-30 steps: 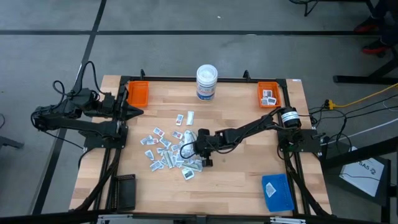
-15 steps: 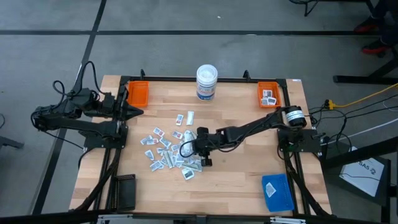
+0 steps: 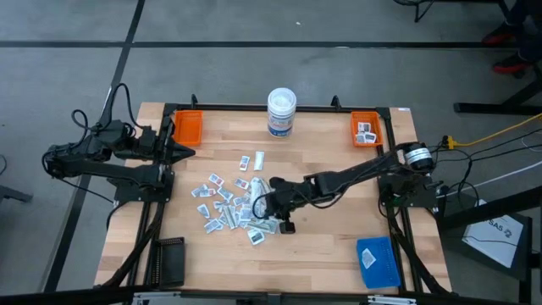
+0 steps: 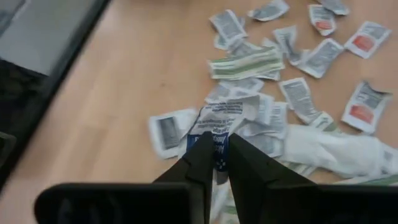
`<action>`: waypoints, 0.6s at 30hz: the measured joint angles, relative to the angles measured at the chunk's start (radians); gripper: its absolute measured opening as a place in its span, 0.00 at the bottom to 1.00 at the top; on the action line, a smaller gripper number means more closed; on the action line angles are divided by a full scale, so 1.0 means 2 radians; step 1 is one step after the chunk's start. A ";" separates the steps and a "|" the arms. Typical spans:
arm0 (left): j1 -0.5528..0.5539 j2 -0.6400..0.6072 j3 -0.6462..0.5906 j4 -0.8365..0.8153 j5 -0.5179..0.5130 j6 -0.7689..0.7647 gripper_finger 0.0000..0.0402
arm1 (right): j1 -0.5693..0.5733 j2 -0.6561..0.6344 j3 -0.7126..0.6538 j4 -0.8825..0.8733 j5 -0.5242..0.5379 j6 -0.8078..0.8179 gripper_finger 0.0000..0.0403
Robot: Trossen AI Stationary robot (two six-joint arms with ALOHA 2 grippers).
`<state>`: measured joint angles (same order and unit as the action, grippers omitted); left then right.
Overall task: Pick & Place First Aid Supplies
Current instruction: Put the blue alcohol pad into the blue bin
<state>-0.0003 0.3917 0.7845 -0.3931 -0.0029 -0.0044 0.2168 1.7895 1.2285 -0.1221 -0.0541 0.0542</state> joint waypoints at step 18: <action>0.000 0.000 0.000 0.000 0.000 0.000 0.01 | 0.090 -0.090 0.000 -0.114 -0.015 0.136 0.08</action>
<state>-0.0002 0.3916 0.7845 -0.3931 -0.0028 -0.0040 0.3974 1.6105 1.2285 -0.3504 -0.0841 0.3266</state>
